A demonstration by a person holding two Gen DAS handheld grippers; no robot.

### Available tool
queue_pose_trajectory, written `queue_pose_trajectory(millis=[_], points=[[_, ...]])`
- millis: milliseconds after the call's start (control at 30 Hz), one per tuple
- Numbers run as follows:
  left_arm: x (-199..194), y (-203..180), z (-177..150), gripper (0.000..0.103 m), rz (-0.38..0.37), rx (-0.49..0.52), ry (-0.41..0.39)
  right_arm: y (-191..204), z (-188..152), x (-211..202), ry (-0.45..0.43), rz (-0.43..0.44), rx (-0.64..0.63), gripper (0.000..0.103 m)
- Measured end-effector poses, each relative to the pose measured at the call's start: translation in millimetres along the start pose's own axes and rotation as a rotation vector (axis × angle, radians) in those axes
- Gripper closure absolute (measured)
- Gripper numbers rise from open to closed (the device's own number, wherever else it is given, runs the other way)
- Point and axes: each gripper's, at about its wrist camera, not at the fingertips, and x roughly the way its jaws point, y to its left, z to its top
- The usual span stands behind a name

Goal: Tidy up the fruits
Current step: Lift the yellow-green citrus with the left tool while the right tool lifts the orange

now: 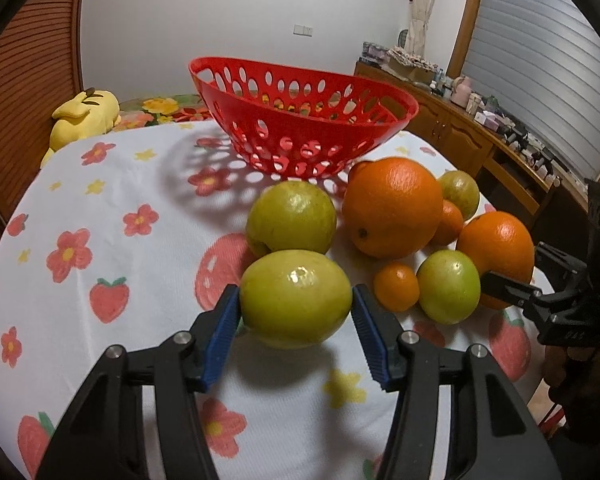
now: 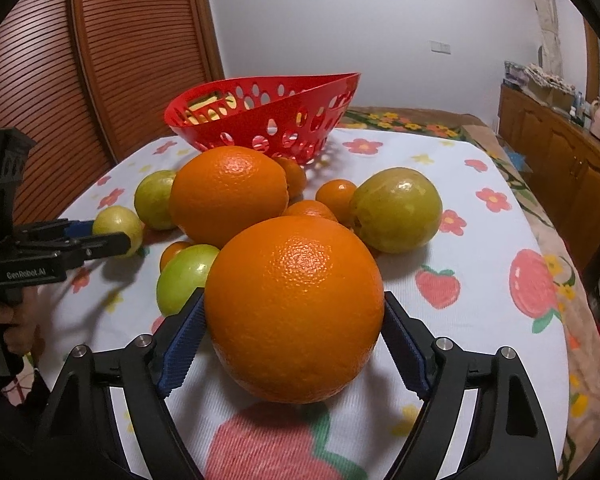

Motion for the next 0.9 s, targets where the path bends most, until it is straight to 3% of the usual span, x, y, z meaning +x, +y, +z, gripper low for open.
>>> queue_pose_trajectory(millis=[900], points=[[-33.2, -3.9, 24.0, 0.048, -0.01, -0.012, -0.109, -16.4, 19.1, -23.2, -0.063, 0.025, 0.016, 0.019]])
